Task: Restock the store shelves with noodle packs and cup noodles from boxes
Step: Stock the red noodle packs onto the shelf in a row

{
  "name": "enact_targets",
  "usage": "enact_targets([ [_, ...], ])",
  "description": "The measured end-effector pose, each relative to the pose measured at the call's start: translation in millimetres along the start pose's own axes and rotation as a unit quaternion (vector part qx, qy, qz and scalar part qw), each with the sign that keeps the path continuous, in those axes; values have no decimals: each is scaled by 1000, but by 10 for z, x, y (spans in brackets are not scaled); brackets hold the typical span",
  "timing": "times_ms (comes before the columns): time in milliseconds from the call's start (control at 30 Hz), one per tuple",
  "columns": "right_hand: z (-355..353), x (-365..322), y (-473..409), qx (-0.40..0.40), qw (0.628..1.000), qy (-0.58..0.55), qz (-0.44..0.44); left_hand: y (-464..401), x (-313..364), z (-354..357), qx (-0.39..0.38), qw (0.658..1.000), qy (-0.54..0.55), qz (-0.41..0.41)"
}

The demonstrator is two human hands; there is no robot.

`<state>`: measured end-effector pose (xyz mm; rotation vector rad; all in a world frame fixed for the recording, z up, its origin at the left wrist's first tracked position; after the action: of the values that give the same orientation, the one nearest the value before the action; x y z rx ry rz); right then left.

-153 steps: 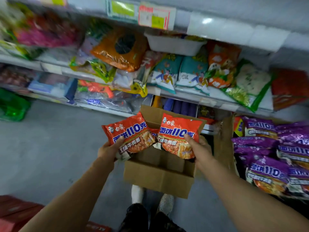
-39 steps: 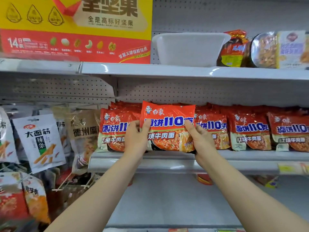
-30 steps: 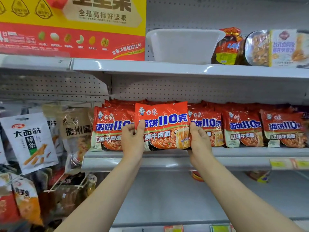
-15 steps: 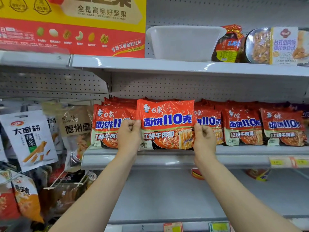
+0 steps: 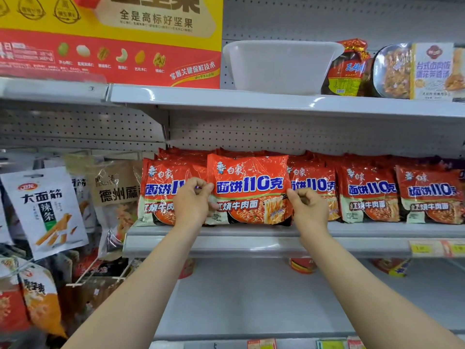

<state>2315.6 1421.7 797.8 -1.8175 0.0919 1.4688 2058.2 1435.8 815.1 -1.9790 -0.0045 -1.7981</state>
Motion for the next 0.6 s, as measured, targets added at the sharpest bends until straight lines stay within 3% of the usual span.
enact_targets([
  [600, -2, 126, 6, -8, 974, 223, -49, 90, -228, 110, 10, 997, -59, 58],
])
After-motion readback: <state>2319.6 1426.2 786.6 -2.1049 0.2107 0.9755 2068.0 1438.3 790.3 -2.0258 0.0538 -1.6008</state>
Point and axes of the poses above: each hand's wrist, its own y-axis away from the middle knuckle, its own z-axis out of the palm, x = y × z, the point moved 3 cm from there along -y, towards the middle knuckle, and after that the axes turned 4 degrees about -z, right-handed, at the moved point
